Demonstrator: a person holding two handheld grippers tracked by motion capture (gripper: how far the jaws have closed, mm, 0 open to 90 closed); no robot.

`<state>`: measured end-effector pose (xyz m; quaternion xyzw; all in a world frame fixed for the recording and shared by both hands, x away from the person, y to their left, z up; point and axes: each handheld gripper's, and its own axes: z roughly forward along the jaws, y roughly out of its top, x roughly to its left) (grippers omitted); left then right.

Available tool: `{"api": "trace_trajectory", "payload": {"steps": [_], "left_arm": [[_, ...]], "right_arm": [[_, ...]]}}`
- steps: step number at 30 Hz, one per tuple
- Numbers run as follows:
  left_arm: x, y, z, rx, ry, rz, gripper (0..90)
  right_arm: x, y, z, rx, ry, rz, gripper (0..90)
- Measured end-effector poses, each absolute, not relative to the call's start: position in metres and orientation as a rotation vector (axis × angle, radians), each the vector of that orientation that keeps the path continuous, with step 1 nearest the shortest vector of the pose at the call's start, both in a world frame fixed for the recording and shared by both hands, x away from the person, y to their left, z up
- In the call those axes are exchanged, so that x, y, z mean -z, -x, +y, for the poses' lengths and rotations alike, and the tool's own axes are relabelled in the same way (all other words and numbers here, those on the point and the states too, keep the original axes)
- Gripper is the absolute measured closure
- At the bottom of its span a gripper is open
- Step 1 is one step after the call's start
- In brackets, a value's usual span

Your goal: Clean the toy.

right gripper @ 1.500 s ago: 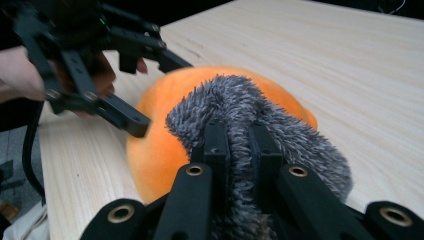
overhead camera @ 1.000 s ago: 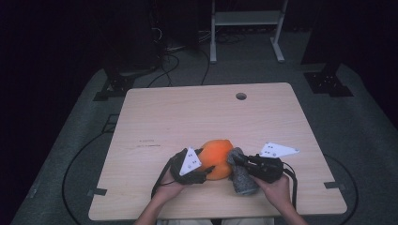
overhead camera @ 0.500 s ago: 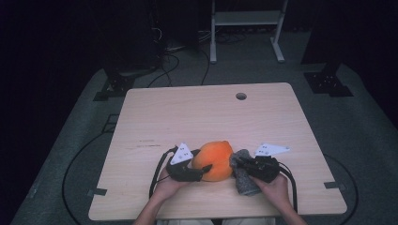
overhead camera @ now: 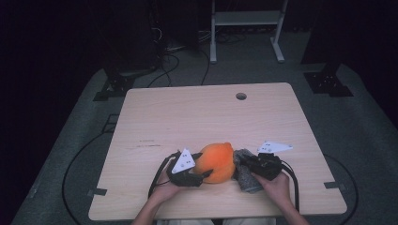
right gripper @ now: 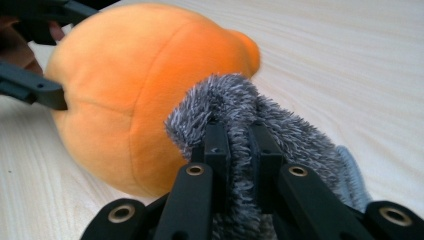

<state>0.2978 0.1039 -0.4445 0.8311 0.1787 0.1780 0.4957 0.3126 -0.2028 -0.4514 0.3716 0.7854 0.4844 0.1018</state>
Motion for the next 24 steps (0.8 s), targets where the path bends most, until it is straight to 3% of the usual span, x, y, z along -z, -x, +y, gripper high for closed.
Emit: {"api": "trace_trajectory", "payload": {"steps": [8, 14, 21, 24], "left_arm": [[0.444, -0.296, 0.103, -0.446, -2.022, 0.397, 32.5], [0.442, -0.296, 0.101, -0.447, -2.015, 0.386, 31.1], [0.442, -0.293, 0.093, -0.462, -2.027, 0.336, 30.9], [0.438, -0.298, 0.095, -0.42, -1.995, 0.412, 21.0]], "right_arm": [[0.437, -0.312, -0.198, -1.608, -0.973, 2.281, 81.0], [0.446, -0.317, -0.204, -1.493, -1.056, 2.31, 81.0], [0.416, -0.295, -0.187, -1.564, -0.797, 2.269, 80.9], [0.426, -0.299, -0.189, -1.576, -0.838, 2.276, 81.0]]}}
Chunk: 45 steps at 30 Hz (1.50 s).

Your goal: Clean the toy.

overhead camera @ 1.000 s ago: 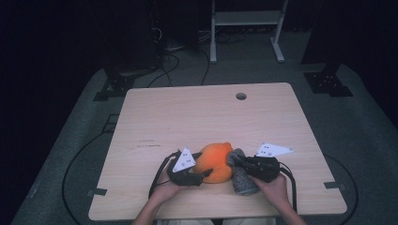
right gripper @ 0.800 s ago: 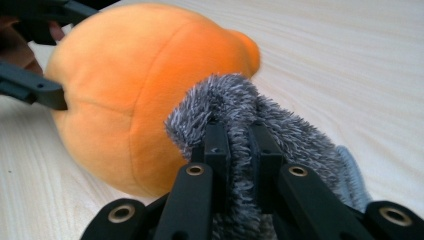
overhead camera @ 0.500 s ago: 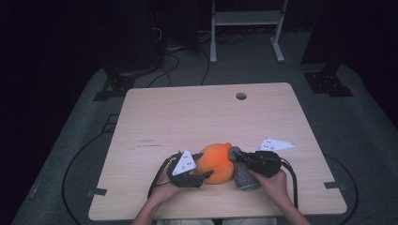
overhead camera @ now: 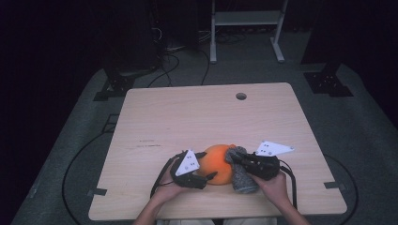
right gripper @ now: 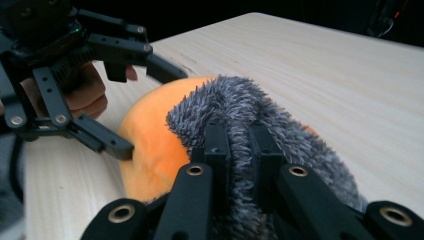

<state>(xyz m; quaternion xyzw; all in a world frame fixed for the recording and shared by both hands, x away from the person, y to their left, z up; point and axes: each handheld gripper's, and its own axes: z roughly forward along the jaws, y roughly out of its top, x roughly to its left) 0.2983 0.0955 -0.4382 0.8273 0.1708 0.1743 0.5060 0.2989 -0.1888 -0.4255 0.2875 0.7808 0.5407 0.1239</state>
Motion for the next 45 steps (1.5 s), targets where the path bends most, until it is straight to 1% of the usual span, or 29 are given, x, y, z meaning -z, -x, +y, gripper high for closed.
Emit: {"api": "trace_trajectory", "payload": {"steps": [1, 2, 3, 4, 7, 8, 9, 10, 11, 12, 14, 18, 20, 22, 24, 25, 26, 28, 30, 31, 34, 36, 37, 40, 41, 42, 43, 44, 45], "left_arm": [[0.438, -0.298, 0.095, -0.42, -1.995, 0.412, 15.8], [0.438, -0.305, 0.097, -0.369, -1.982, 0.512, 10.2], [0.438, -0.305, 0.097, -0.369, -1.982, 0.512, 6.6], [0.443, -0.31, 0.097, -0.286, -1.994, 0.555, 7.0], [0.445, -0.311, 0.097, -0.264, -1.98, 0.573, 18.9], [0.444, -0.311, 0.096, -0.272, -1.976, 0.573, 18.9], [0.441, -0.309, 0.096, -0.319, -1.977, 0.564, 26.8], [0.441, -0.309, 0.096, -0.319, -1.977, 0.564, 29.1], [0.44, -0.308, 0.095, -0.341, -1.98, 0.557, 29.1], [0.437, -0.306, 0.094, -0.398, -1.953, 0.552, 32.5], [0.432, -0.302, 0.09, -0.484, -1.943, 0.534, 33.9], [0.431, -0.295, 0.08, -0.53, -1.983, 0.478, 34.1], [0.432, -0.294, 0.078, -0.516, -1.987, 0.456, 30.7], [0.433, -0.297, 0.08, -0.484, -1.995, 0.486, 20.1], [0.435, -0.3, 0.082, -0.464, -1.988, 0.515, 9.7], [0.437, -0.304, 0.084, -0.422, -1.984, 0.565, 7.4], [0.44, -0.311, 0.087, -0.335, -1.997, 0.624, 7.4], [0.444, -0.315, 0.089, -0.301, -2.005, 0.677, 11.0], [0.445, -0.315, 0.091, -0.297, -1.993, 0.682, 19.3], [0.444, -0.314, 0.092, -0.307, -1.995, 0.672, 19.3], [0.437, -0.307, 0.09, -0.404, -1.968, 0.618, 28.8], [0.434, -0.305, 0.089, -0.428, -1.96, 0.597, 30.4], [0.43, -0.299, 0.084, -0.5, -1.966, 0.551, 30.9], [0.429, -0.293, 0.077, -0.551, -2.0, 0.5, 31.1], [0.43, -0.289, 0.074, -0.555, -2.013, 0.452, 30.0], [0.43, -0.289, 0.074, -0.555, -2.013, 0.452, 27.1], [0.43, -0.289, 0.073, -0.546, -2.014, 0.44, 22.0], [0.432, -0.29, 0.074, -0.514, -2.014, 0.457, 22.0], [0.436, -0.299, 0.079, -0.438, -1.996, 0.53, 12.0]], "right_arm": [[0.426, -0.299, -0.19, -1.576, -0.848, 2.278, 81.0], [0.427, -0.299, -0.19, -1.563, -0.838, 2.275, 81.0], [0.427, -0.299, -0.19, -1.563, -0.838, 2.275, 81.0], [0.427, -0.297, -0.189, -1.567, -0.83, 2.275, 81.0], [0.428, -0.297, -0.191, -1.564, -0.834, 2.27, 81.0], [0.429, -0.299, -0.193, -1.559, -0.854, 2.266, 81.0], [0.432, -0.303, -0.199, -1.516, -0.906, 2.262, 81.0], [0.434, -0.305, -0.202, -1.476, -0.938, 2.263, 81.0], [0.434, -0.305, -0.202, -1.476, -0.938, 2.263, 81.0], [0.436, -0.306, -0.207, -1.385, -0.99, 2.266, 81.1], [0.431, -0.303, -0.21, -1.439, -0.993, 2.232, 81.1], [0.41, -0.288, -0.198, -1.588, -0.828, 2.188, 81.0], [0.41, -0.285, -0.188, -1.544, -0.764, 2.224, 81.0], [0.42, -0.287, -0.183, -1.487, -0.757, 2.258, 81.1], [0.426, -0.291, -0.186, -1.521, -0.794, 2.265, 81.0], [0.428, -0.292, -0.187, -1.524, -0.81, 2.263, 81.1], [0.428, -0.293, -0.188, -1.527, -0.816, 2.263, 81.0], [0.43, -0.293, -0.188, -1.517, -0.818, 2.275, 81.0], [0.435, -0.296, -0.189, -1.478, -0.834, 2.276, 81.1], [0.435, -0.296, -0.189, -1.478, -0.834, 2.276, 81.1], [0.429, -0.296, -0.196, -1.465, -0.881, 2.258, 81.1], [0.425, -0.293, -0.196, -1.48, -0.878, 2.242, 81.1], [0.412, -0.283, -0.195, -1.56, -0.806, 2.198, 81.1], [0.404, -0.277, -0.19, -1.577, -0.741, 2.188, 81.1], [0.403, -0.276, -0.182, -1.528, -0.704, 2.212, 81.1], [0.403, -0.276, -0.182, -1.528, -0.704, 2.212, 81.1], [0.412, -0.28, -0.181, -1.49, -0.716, 2.249, 81.1], [0.412, -0.28, -0.181, -1.49, -0.716, 2.249, 81.1], [0.421, -0.285, -0.186, -1.513, -0.757, 2.266, 81.1]]}}
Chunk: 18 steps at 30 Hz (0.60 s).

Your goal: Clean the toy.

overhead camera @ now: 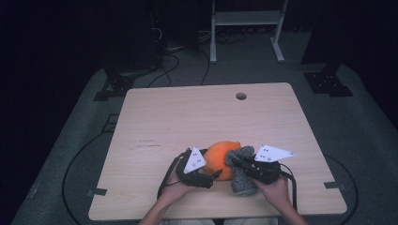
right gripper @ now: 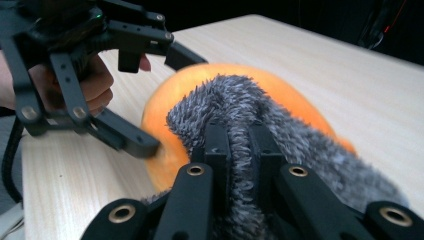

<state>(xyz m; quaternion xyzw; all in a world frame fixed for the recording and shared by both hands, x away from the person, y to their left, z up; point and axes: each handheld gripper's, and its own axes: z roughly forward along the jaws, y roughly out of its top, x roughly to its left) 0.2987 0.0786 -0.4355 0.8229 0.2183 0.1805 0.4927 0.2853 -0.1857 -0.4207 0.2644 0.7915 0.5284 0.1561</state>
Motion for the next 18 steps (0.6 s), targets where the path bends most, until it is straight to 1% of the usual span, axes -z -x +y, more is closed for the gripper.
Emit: {"api": "trace_trajectory", "payload": {"steps": [1, 3, 5, 7, 8, 10, 11, 12, 13, 14, 15, 18], "left_arm": [[0.436, -0.299, 0.079, -0.438, -1.996, 0.53, 10.2], [0.438, -0.307, 0.084, -0.357, -1.976, 0.621, 10.4], [0.44, -0.312, 0.087, -0.323, -1.976, 0.658, 20.3], [0.441, -0.313, 0.091, -0.343, -1.954, 0.668, 26.4], [0.44, -0.312, 0.092, -0.361, -1.95, 0.664, 26.4], [0.436, -0.307, 0.089, -0.435, -1.951, 0.633, 29.6], [0.433, -0.302, 0.085, -0.494, -1.961, 0.593, 30.1], [0.43, -0.295, 0.077, -0.551, -1.972, 0.525, 30.3], [0.43, -0.291, 0.072, -0.563, -1.989, 0.49, 30.1], [0.43, -0.291, 0.072, -0.563, -1.989, 0.49, 29.4], [0.429, -0.283, 0.065, -0.559, -2.008, 0.418, 27.6], [0.431, -0.282, 0.062, -0.53, -2.028, 0.401, 14.7]], "right_arm": [[0.421, -0.285, -0.186, -1.513, -0.757, 2.266, 81.1], [0.425, -0.287, -0.187, -1.485, -0.782, 2.287, 81.0], [0.428, -0.29, -0.187, -1.417, -0.783, 2.292, 81.0], [0.428, -0.291, -0.188, -1.395, -0.806, 2.293, 81.1], [0.427, -0.292, -0.19, -1.384, -0.825, 2.288, 81.1], [0.419, -0.287, -0.192, -1.422, -0.807, 2.254, 81.0], [0.414, -0.284, -0.191, -1.466, -0.783, 2.241, 81.0], [0.401, -0.275, -0.185, -1.545, -0.702, 2.216, 81.0], [0.398, -0.273, -0.183, -1.549, -0.679, 2.216, 81.0], [0.396, -0.272, -0.179, -1.554, -0.66, 2.222, 81.0], [0.397, -0.271, -0.175, -1.533, -0.644, 2.23, 81.0], [0.408, -0.276, -0.176, -1.49, -0.666, 2.27, 81.1]]}}
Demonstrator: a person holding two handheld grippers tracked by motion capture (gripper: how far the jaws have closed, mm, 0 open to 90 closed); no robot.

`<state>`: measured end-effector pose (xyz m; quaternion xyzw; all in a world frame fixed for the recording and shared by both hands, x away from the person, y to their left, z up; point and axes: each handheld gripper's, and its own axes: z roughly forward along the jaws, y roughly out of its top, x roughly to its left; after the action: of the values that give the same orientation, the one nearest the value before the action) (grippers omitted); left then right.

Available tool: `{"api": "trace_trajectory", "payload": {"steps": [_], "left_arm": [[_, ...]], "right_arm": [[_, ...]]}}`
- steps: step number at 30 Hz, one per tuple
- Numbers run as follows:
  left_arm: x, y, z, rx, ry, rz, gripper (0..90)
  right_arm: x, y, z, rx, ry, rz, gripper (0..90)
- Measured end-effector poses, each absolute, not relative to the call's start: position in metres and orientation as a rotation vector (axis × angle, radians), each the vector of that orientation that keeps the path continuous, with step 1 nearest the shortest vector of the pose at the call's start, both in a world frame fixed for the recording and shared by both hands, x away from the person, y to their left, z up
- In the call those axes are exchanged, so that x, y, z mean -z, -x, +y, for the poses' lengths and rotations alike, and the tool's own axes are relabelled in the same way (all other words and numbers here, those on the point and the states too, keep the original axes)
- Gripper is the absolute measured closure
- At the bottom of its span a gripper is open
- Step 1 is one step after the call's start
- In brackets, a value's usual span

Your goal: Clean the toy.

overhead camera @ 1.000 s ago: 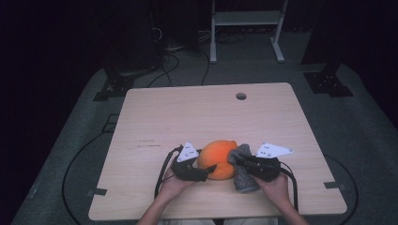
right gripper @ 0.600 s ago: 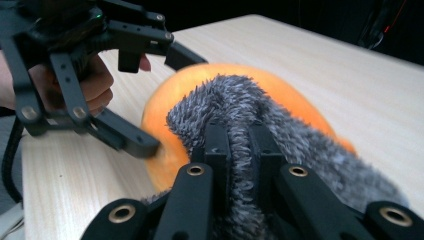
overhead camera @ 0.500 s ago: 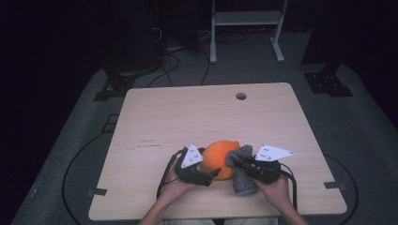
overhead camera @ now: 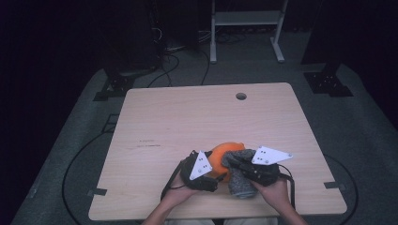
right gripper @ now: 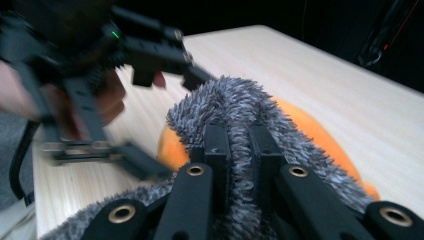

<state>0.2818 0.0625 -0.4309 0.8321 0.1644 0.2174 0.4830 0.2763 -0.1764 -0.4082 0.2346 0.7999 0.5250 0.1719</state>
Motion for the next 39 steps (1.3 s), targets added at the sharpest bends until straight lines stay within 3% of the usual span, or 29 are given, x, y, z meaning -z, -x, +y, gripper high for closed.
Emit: {"api": "trace_trajectory", "payload": {"steps": [4, 6, 7, 8, 9, 10, 15, 20, 25, 27, 30, 32, 39], "left_arm": [[0.437, -0.3, 0.073, -0.375, -1.978, 0.569, 2.5], [0.443, -0.31, 0.075, -0.243, -1.972, 0.656, 4.3], [0.445, -0.313, 0.076, -0.176, -1.959, 0.673, 10.4], [0.444, -0.31, 0.077, -0.243, -1.945, 0.634, 22.2], [0.441, -0.307, 0.076, -0.293, -1.952, 0.606, 25.8], [0.441, -0.307, 0.076, -0.293, -1.952, 0.606, 27.4], [0.432, -0.287, 0.06, -0.545, -1.996, 0.474, 30.3], [0.436, -0.283, 0.057, -0.569, -2.036, 0.432, 32.4], [0.439, -0.29, 0.066, -0.502, -2.017, 0.479, 32.9], [0.438, -0.292, 0.067, -0.476, -2.017, 0.487, 30.1], [0.437, -0.296, 0.067, -0.409, -1.975, 0.546, 15.1], [0.437, -0.296, 0.068, -0.431, -1.977, 0.548, 21.9], [0.436, -0.288, 0.065, -0.521, -2.016, 0.472, 29.4]], "right_arm": [[0.414, -0.281, -0.186, -1.527, -0.712, 2.282, 81.0], [0.414, -0.282, -0.19, -1.522, -0.717, 2.289, 81.0], [0.413, -0.282, -0.191, -1.487, -0.712, 2.285, 81.0], [0.413, -0.283, -0.193, -1.449, -0.719, 2.288, 81.0], [0.413, -0.283, -0.195, -1.454, -0.731, 2.287, 81.0], [0.413, -0.283, -0.195, -1.454, -0.731, 2.287, 81.0], [0.39, -0.261, -0.177, -1.506, -0.572, 2.243, 81.0], [0.398, -0.262, -0.161, -1.38, -0.52, 2.286, 81.1], [0.402, -0.28, -0.195, -1.413, -0.718, 2.218, 81.1], [0.404, -0.283, -0.198, -1.422, -0.739, 2.228, 81.1], [0.409, -0.284, -0.195, -1.429, -0.746, 2.248, 81.0], [0.408, -0.284, -0.191, -1.427, -0.743, 2.251, 81.0], [0.403, -0.261, -0.16, -1.374, -0.528, 2.315, 81.0]]}}
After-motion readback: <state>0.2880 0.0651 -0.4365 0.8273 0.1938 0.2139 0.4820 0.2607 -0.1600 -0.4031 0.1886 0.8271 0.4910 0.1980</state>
